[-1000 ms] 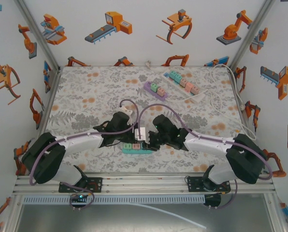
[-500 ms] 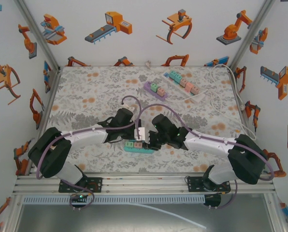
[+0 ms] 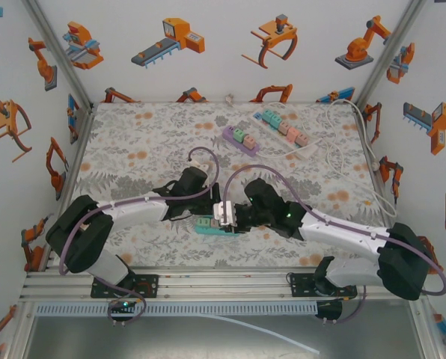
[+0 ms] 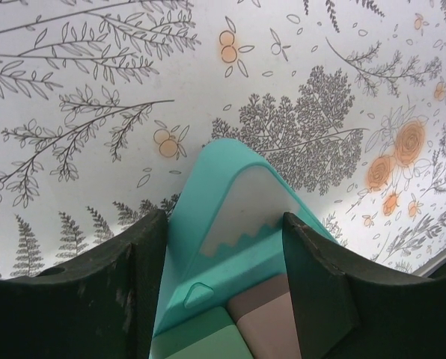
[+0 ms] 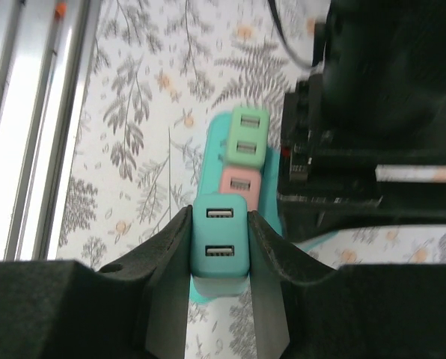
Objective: Pull the plug off the socket
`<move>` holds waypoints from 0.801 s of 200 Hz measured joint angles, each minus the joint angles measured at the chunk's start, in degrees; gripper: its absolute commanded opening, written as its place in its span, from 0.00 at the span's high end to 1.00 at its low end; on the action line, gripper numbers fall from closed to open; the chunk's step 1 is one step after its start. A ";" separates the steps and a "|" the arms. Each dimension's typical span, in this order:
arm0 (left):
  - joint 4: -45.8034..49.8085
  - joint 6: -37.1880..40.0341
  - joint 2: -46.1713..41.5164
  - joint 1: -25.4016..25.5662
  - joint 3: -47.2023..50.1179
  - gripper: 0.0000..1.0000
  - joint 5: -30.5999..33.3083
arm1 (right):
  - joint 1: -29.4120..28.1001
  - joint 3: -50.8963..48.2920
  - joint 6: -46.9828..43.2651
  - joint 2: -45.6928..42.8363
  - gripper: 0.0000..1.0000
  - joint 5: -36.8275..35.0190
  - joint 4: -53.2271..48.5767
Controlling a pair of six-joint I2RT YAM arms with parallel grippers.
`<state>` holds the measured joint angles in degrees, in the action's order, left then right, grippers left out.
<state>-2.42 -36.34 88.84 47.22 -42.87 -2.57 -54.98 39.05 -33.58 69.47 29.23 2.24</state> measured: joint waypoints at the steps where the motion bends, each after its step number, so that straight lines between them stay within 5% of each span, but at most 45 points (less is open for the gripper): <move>1: -0.02 -0.02 0.02 0.00 0.00 0.53 0.00 | -0.02 -0.02 -0.02 -0.04 0.93 0.07 0.09; 69: 1.46 -0.37 -2.45 0.39 0.90 0.50 2.14 | -0.11 -0.02 10.56 -4.20 0.99 -2.78 3.17; 123: 8.57 1.29 -5.35 0.09 0.31 0.42 3.89 | 1.25 3.06 35.15 -8.04 0.99 -20.68 -1.51; 160: 14.08 3.82 -5.31 -0.20 -2.29 0.41 4.92 | 9.94 3.08 54.40 -13.46 1.00 -24.72 -6.36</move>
<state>11.66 -32.51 83.53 47.03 -45.17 2.35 -45.04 42.13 20.82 56.01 4.51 -4.12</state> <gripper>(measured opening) 0.583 0.332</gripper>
